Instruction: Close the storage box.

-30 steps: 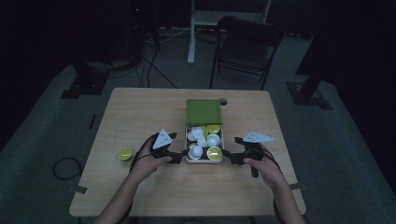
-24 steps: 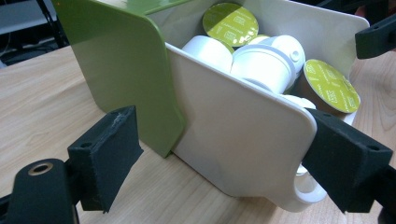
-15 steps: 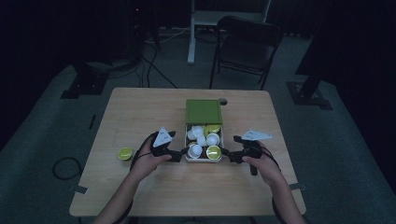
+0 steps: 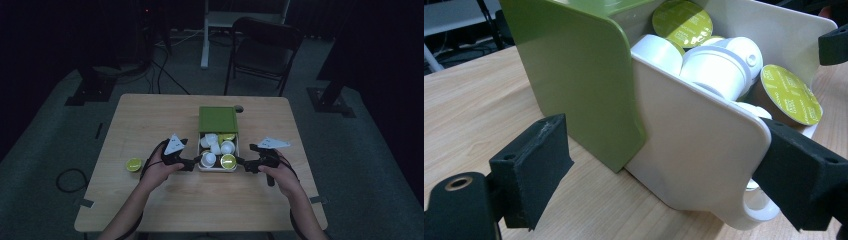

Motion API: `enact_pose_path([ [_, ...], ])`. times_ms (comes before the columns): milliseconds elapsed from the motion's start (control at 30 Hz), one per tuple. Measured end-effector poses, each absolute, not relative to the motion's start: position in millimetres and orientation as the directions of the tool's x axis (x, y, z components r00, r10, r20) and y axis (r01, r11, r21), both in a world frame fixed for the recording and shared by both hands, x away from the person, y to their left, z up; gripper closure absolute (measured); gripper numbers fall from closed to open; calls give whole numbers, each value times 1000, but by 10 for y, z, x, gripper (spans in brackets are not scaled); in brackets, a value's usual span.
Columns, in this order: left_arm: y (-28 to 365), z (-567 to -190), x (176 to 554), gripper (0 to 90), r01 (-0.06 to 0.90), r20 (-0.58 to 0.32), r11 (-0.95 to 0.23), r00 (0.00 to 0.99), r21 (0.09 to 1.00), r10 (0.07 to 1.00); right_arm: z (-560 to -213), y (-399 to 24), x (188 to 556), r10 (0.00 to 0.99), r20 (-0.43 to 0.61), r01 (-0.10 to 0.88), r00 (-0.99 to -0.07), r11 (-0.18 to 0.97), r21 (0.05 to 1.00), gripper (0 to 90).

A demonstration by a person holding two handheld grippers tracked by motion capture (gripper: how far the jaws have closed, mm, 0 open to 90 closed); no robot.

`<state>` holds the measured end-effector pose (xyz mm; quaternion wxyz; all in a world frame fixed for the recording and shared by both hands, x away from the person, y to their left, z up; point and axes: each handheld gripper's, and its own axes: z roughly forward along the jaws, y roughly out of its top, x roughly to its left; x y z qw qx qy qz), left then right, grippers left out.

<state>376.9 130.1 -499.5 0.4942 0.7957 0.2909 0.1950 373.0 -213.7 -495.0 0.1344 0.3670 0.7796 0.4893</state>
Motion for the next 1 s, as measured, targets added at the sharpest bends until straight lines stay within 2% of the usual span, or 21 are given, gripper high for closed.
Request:
enact_pose_path([
  [567, 1294, -5009, 3859, 125, 295, -15, -299, 736, 908, 677, -4957, -2136, 3851, 723, 162, 449, -672, 224, 865, 127],
  [1000, 1278, -4974, 3917, 125, 291, -4, -307, 732, 906, 681, -4934, -2130, 3939, 731, 158, 449, -664, 220, 866, 128],
])
